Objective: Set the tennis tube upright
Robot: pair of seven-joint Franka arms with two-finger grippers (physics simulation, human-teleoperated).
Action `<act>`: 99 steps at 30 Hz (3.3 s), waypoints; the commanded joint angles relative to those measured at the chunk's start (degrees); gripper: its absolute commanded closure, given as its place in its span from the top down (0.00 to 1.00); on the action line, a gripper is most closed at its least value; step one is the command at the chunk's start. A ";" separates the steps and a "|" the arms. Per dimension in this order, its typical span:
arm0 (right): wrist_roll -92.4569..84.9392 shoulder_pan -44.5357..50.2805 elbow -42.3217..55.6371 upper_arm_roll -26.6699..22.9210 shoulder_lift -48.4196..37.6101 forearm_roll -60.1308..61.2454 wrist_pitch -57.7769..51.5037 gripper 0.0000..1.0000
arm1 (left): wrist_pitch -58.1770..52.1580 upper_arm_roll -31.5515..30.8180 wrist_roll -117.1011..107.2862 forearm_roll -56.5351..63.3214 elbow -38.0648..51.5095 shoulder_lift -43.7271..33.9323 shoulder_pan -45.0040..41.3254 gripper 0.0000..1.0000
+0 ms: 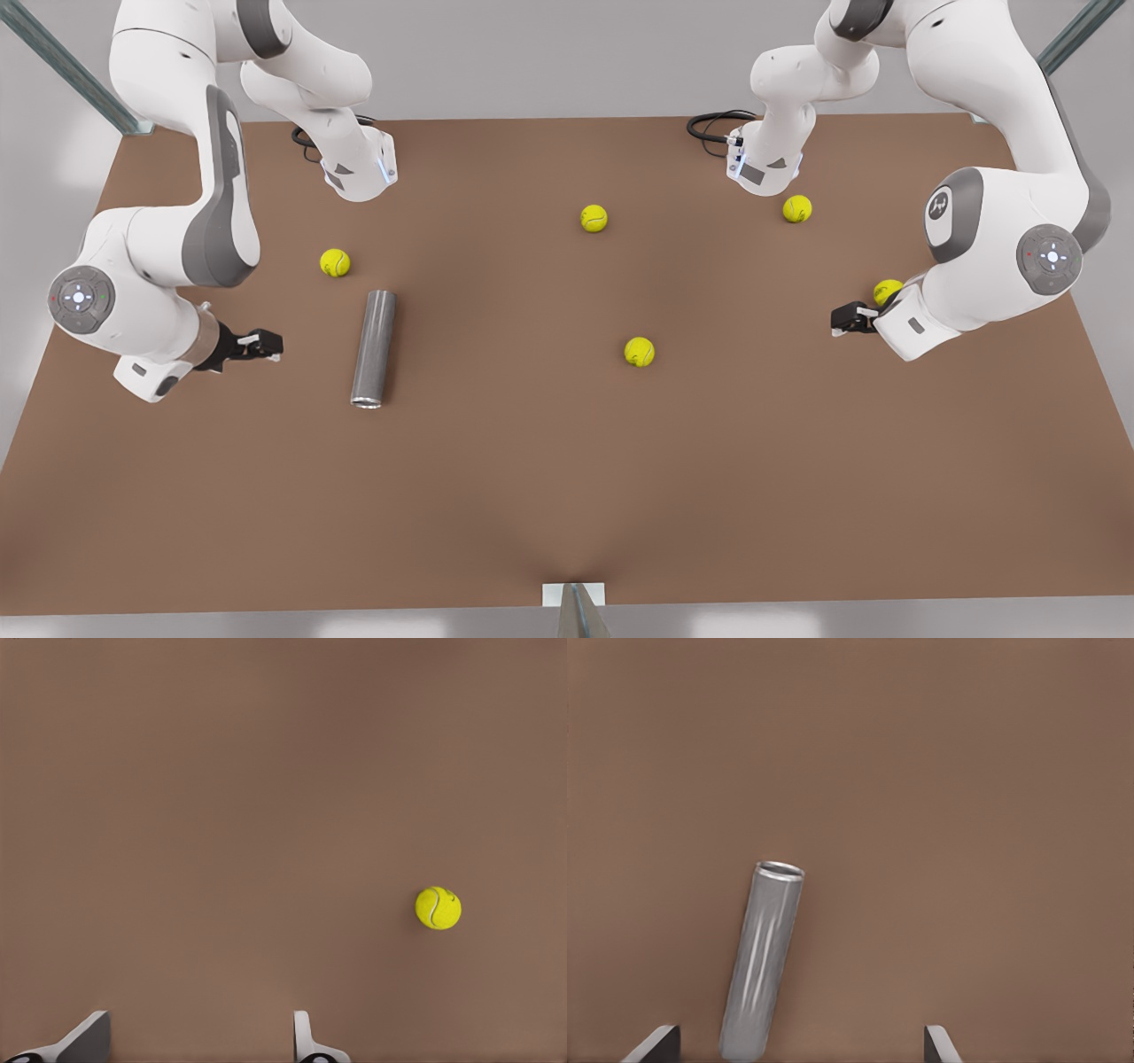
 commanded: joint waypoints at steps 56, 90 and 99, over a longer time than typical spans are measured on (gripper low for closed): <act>18.85 2.64 -50.83 4.99 2.43 6.68 53.86 1.00 | 14.81 0.26 -6.02 -28.09 -1.05 15.46 0.31 0.99; 18.41 2.55 -52.50 5.26 3.92 6.59 57.46 0.76 | 14.81 0.17 -6.10 -28.44 -0.53 16.17 0.22 0.99; 18.41 2.73 -52.59 5.34 3.83 6.59 57.46 0.74 | 14.90 0.17 -6.02 -29.15 -0.26 15.99 1.01 0.99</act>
